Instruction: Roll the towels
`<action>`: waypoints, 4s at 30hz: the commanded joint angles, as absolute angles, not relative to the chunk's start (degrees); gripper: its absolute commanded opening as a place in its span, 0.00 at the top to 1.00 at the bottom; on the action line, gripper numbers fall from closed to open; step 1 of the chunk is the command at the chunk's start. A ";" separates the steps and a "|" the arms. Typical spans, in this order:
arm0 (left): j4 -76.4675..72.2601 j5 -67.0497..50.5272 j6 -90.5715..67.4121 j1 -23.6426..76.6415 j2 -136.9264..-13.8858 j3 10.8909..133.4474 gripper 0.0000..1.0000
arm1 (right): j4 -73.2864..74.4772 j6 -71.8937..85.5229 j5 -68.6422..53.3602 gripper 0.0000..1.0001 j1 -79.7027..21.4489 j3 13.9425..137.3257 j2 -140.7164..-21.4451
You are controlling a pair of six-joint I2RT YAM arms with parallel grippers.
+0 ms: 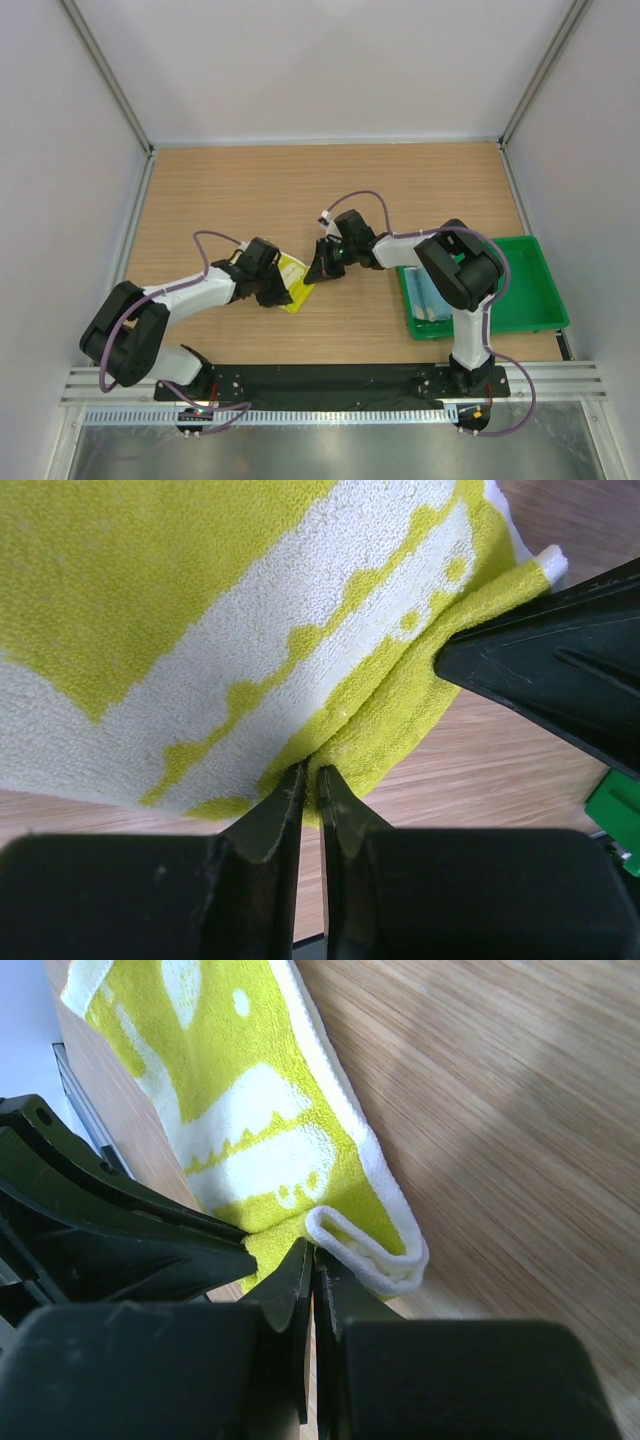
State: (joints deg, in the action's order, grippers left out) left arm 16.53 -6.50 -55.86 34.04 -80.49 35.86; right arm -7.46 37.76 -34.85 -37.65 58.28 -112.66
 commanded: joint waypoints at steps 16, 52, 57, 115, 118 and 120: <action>38.76 7.30 -48.60 33.75 -72.69 37.17 0.84 | -5.36 35.42 -32.08 0.99 -37.00 61.08 -116.28; 33.05 17.84 -33.40 53.00 -93.16 55.02 0.64 | -0.35 32.08 -31.46 0.99 -37.35 62.75 -114.78; 32.87 18.46 -34.01 53.00 -94.13 53.26 0.61 | -0.35 32.17 -31.55 0.99 -37.53 62.75 -114.96; -6.49 -28.21 -61.07 41.31 -79.28 32.98 1.00 | 25.40 31.55 -18.80 0.81 -28.48 63.64 -91.77; -12.82 -29.97 -66.61 39.03 -77.61 28.32 1.00 | 22.94 33.66 -21.53 0.75 -28.56 59.95 -88.87; -15.19 -30.06 -69.50 38.15 -76.91 26.38 1.00 | 20.93 34.98 -23.19 0.73 -28.57 57.40 -87.72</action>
